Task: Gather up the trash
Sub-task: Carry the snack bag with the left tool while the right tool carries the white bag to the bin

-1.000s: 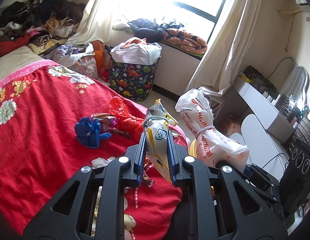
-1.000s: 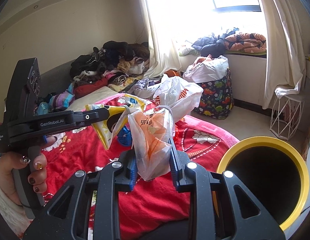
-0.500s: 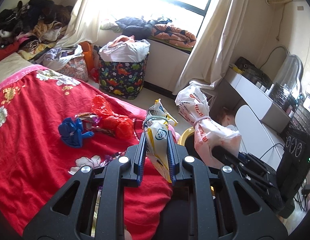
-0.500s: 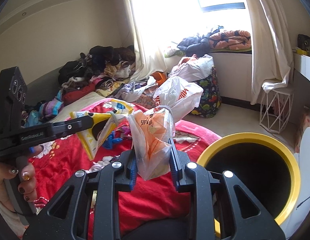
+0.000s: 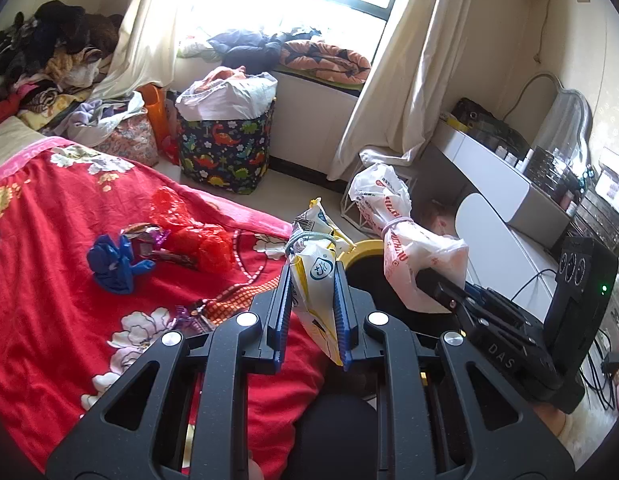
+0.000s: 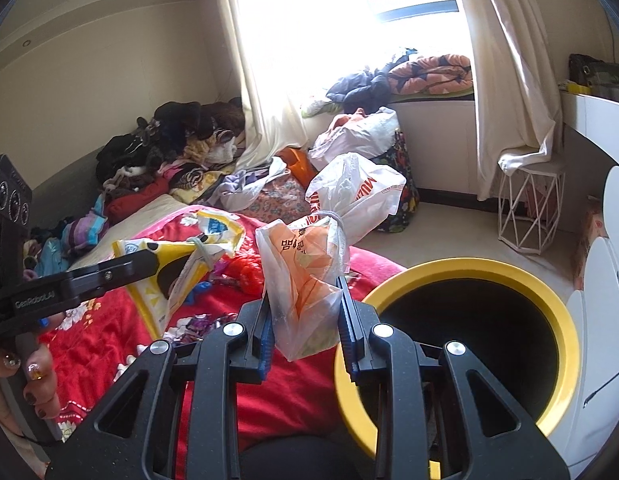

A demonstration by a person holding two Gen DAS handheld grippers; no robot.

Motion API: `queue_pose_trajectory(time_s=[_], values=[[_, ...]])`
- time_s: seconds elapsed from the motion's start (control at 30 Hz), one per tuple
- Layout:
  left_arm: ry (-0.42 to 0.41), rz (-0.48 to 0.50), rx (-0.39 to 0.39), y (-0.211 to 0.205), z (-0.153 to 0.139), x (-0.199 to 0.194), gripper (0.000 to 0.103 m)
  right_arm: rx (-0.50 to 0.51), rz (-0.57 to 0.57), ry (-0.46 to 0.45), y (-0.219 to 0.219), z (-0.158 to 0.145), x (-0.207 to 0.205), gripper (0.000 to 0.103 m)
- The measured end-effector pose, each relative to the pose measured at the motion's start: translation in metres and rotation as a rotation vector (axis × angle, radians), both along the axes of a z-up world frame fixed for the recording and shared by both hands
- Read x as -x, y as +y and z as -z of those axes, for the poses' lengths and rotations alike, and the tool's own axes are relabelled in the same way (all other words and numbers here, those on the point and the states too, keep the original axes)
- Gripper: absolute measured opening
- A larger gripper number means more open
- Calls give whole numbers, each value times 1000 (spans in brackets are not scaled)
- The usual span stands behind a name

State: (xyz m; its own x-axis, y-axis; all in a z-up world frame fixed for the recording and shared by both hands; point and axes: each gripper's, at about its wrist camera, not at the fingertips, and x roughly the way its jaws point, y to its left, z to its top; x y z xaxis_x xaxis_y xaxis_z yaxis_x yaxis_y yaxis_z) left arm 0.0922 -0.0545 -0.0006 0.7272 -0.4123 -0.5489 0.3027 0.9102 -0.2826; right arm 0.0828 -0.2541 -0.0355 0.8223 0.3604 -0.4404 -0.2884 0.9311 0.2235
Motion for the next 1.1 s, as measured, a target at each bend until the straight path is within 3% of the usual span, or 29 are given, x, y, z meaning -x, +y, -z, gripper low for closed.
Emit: queue_pose_trajectory(time_s=[1.1], values=[[29,106,-29,-60,16,-8,14,-38,145,75,-58,25,11,26]])
